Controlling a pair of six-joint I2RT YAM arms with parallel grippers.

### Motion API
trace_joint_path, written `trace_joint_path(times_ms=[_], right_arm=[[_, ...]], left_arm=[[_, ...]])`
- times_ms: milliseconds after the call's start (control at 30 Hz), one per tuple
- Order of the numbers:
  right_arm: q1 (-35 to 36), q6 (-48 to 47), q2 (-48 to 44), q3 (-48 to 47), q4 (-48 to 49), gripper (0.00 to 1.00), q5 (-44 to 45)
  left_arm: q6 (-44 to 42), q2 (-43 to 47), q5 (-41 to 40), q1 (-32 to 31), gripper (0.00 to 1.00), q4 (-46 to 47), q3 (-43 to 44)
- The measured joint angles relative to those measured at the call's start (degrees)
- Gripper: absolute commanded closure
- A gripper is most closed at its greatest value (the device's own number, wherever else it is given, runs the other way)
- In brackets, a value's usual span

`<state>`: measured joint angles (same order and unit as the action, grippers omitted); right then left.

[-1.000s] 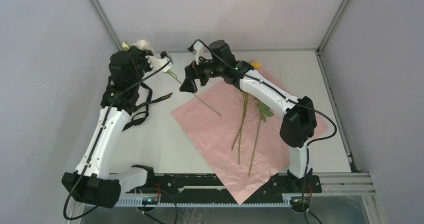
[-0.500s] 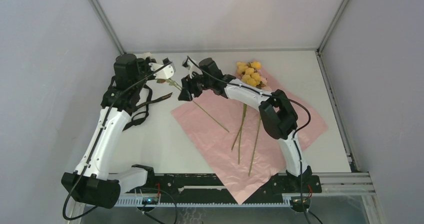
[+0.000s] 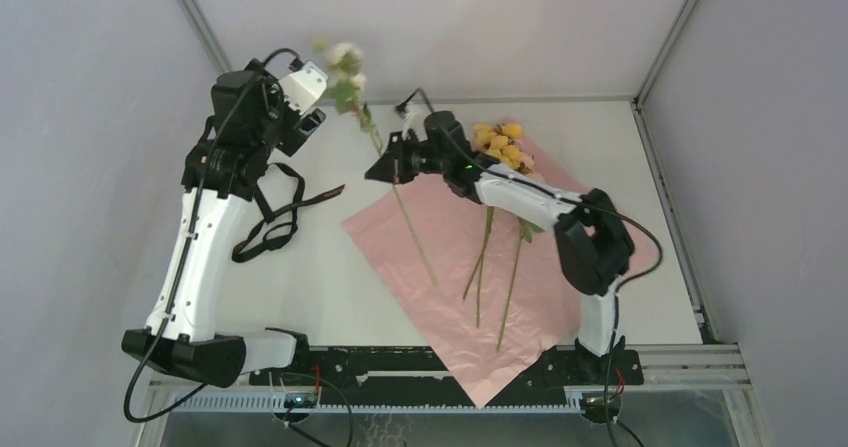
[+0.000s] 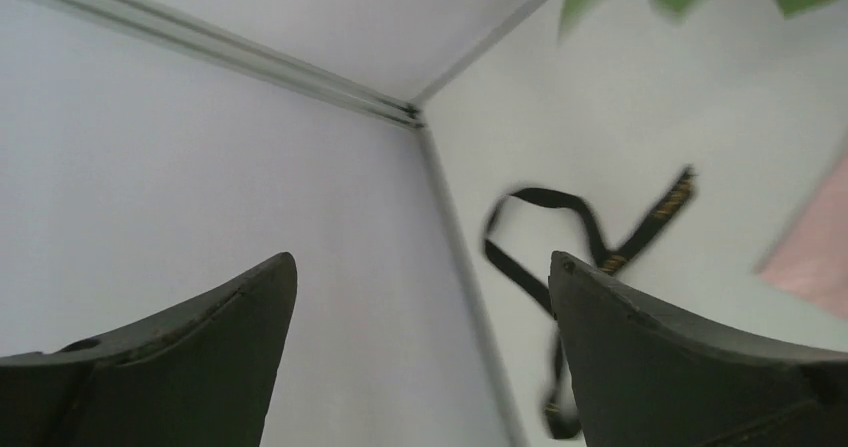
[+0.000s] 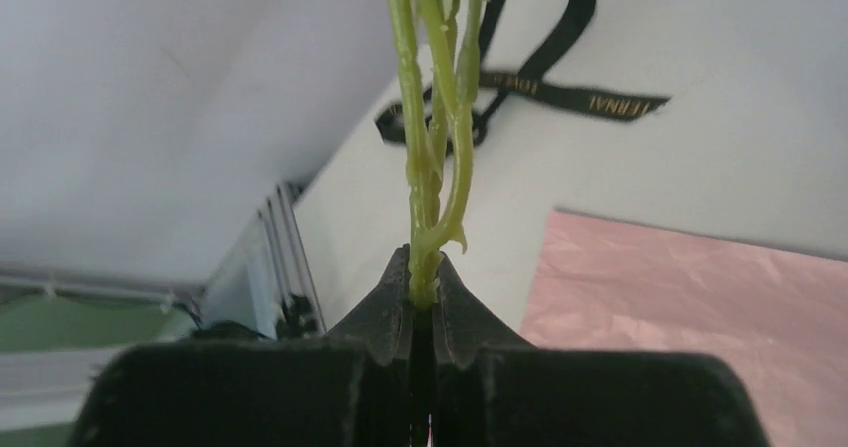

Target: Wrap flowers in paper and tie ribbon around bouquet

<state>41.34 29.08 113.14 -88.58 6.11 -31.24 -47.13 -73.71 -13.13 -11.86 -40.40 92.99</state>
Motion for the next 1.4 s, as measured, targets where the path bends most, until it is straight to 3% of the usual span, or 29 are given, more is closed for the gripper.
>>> trace_joint_path(times_ms=[133, 333, 533, 600, 633, 733, 933, 1167, 1300, 1400], right_arm=[[-2.5, 4.8, -13.6, 9.5, 0.1, 1.0, 8.0], [-4.5, 4.4, -29.3, 20.8, -10.3, 1.0, 22.7], [-7.7, 4.8, -33.0, 36.2, -16.4, 0.98, 31.6], [-10.1, 4.8, -32.2, 39.6, -17.5, 0.91, 33.6], [-11.0, 4.8, -31.6, 40.4, -17.5, 0.83, 34.1], [-13.7, 4.7, -29.4, 41.2, -17.1, 0.57, 35.5], [-15.5, 4.5, -28.9, 41.2, -16.3, 0.39, 37.4], [-23.2, 1.5, -38.0, 41.2, -22.0, 0.35, 34.2], [-34.7, -1.0, -43.5, 41.2, -25.4, 0.35, 30.7], [-44.3, -3.0, -42.7, 41.2, -27.7, 0.34, 27.6]], left_arm=[[16.4, 3.2, 3.6, 0.2, 0.04, -3.8, -2.3], [41.6, 2.9, 11.0, 0.3, 0.09, -4.0, -18.4], [60.4, -9.4, 13.9, 1.7, 0.07, -2.8, -30.4], [64.9, -12.2, 14.1, 2.0, 0.07, -2.0, -33.4], [66.9, -13.2, 14.4, 2.0, 0.06, -1.5, -34.4], [71.0, -15.5, 15.4, 2.0, 0.06, 0.5, -35.9], [75.8, -19.8, 18.5, 1.5, 0.06, 4.9, -38.9], [78.3, -20.8, 22.0, 1.1, 0.06, 7.9, -38.5], [79.5, -22.1, 25.6, 0.9, 0.07, 9.8, -37.7], [80.3, -23.2, 28.4, 0.7, 0.07, 11.2, -36.9]])
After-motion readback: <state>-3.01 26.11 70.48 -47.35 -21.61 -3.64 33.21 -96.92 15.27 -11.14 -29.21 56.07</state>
